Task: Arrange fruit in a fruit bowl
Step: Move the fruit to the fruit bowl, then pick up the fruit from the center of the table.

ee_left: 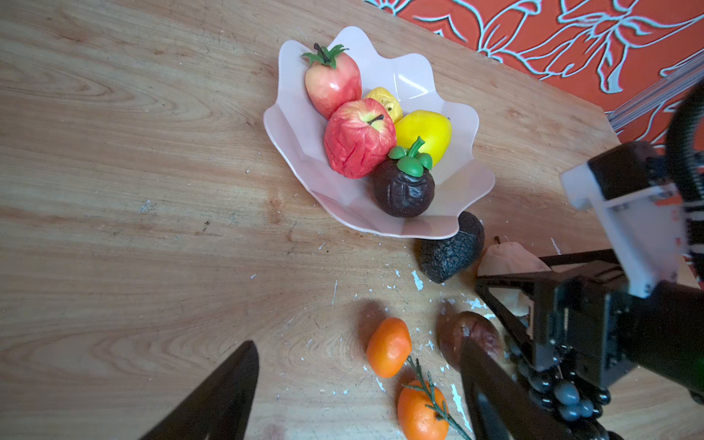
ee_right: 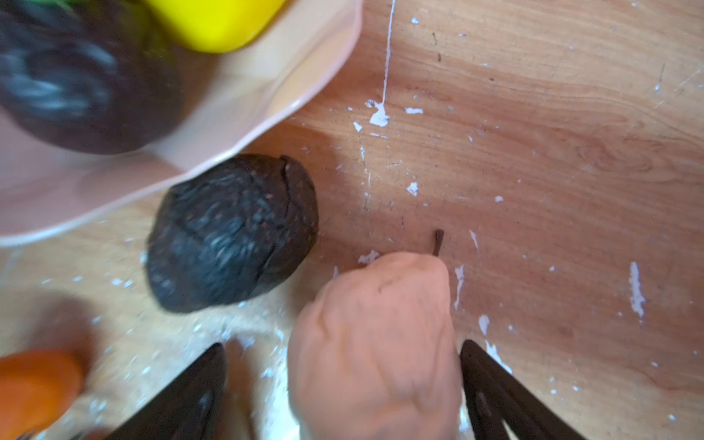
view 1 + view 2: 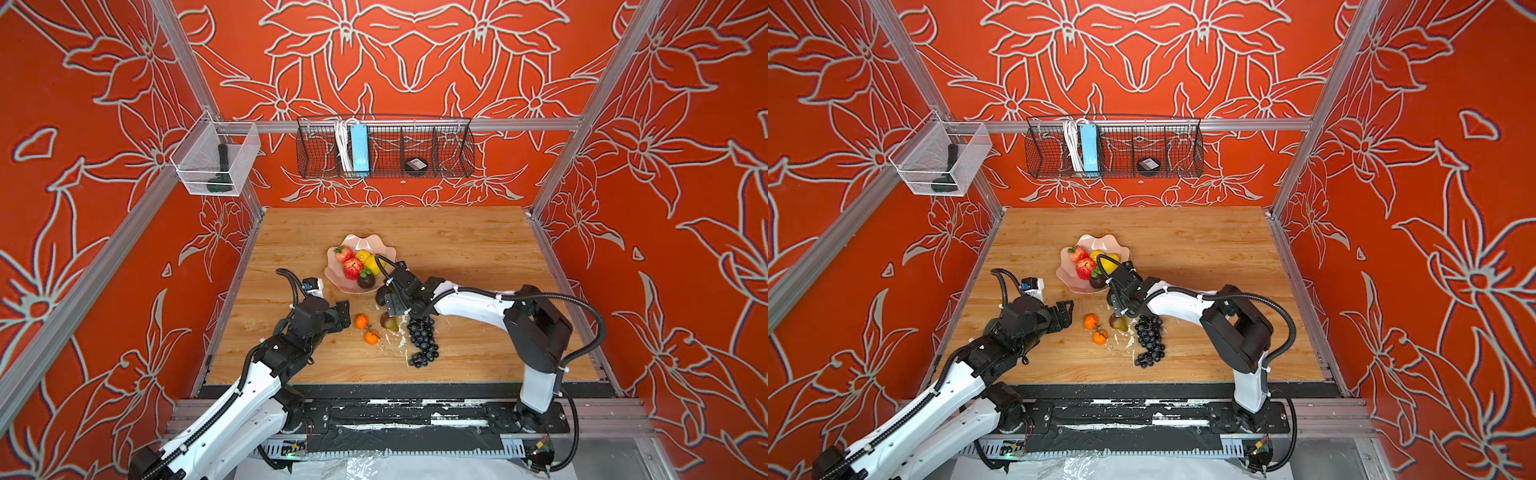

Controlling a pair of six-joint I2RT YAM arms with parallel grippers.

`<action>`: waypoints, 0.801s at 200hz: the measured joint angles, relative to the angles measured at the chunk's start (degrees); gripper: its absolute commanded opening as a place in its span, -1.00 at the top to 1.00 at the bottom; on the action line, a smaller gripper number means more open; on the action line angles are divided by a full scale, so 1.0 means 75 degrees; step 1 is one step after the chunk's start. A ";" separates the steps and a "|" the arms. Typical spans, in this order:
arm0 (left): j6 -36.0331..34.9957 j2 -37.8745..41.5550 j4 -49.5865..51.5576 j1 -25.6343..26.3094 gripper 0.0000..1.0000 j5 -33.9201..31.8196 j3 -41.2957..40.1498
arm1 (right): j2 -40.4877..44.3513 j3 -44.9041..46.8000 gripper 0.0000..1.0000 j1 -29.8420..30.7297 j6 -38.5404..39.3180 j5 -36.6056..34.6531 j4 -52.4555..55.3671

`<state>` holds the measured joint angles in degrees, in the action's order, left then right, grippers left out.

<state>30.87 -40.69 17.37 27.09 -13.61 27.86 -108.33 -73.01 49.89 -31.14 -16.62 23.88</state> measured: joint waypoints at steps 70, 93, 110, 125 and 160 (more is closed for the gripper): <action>-0.0003 -0.0035 -0.0020 0.0000 -0.67 -0.0003 0.0000 | 0.0233 0.0405 -0.78 -0.0216 0.0207 -0.0933 0.0201; -0.0003 -0.0061 -0.0020 0.0000 -0.67 -0.0003 0.0000 | 0.0618 0.0863 -0.74 -0.0417 0.0207 -0.1026 0.0184; -0.0003 -0.0061 -0.0020 0.0000 -0.67 -0.0003 0.0000 | 0.0682 0.0930 -0.72 -0.0545 0.0210 -0.1070 0.0160; -0.0003 -0.0061 -0.0023 0.0000 -0.67 -0.0003 0.0000 | 0.0679 0.0930 -0.71 -0.0577 0.0207 -0.1052 0.0125; -0.0003 -0.0052 -0.0017 0.0000 -0.67 -0.0006 0.0000 | 0.0597 0.0930 -0.64 -0.0676 0.0204 -0.0842 -0.0012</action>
<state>30.85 -41.08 17.23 27.09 -13.65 27.86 -103.85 -66.04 44.82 -29.61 -22.94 23.79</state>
